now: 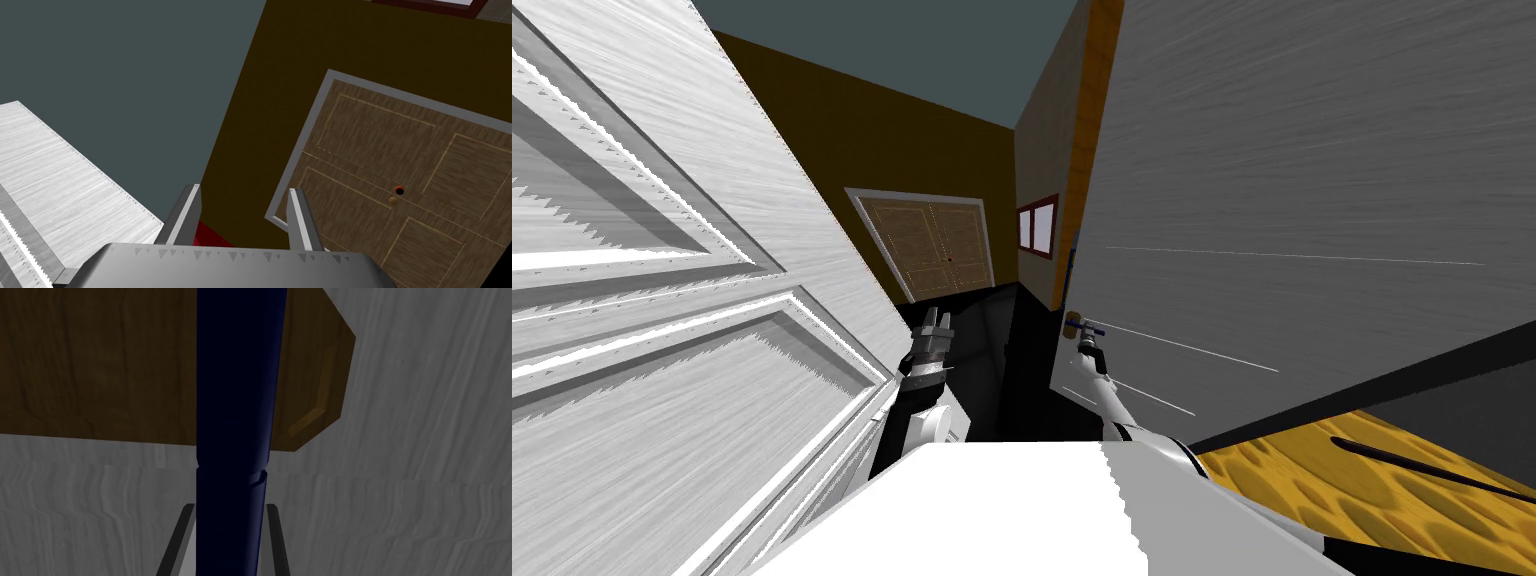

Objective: Push the door open

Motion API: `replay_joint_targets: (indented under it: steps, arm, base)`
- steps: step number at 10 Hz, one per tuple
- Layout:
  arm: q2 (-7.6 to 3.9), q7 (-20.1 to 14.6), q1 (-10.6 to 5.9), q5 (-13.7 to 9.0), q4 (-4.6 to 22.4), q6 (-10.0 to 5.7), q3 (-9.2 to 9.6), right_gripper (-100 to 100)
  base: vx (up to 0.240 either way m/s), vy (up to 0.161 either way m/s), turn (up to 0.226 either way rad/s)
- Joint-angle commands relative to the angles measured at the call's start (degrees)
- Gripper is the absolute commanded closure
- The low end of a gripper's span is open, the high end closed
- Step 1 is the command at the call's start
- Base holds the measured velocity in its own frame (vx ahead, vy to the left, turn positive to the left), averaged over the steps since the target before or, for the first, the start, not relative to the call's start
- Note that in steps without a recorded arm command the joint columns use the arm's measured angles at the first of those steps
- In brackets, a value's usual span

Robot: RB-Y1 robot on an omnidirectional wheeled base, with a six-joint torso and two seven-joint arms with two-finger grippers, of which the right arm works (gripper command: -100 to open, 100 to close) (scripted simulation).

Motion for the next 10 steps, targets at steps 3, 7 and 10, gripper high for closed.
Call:
replay_joint_targets:
  steps: [3,7,10]
  arm:
    - [0.25,2.08,0.57,-0.9,-1.77,-0.61,-2.27,100]
    - [2.95,3.83,0.65,-1.75,-1.78,-0.8,-3.77,100]
    - [0.79,5.42,0.66,-2.98,-2.29,-1.71,-5.57,100]
  base:
    - [0.112,0.003,-0.024]
    - [0.181,0.049,-0.084]
    - [0.133,-0.031,0.0]
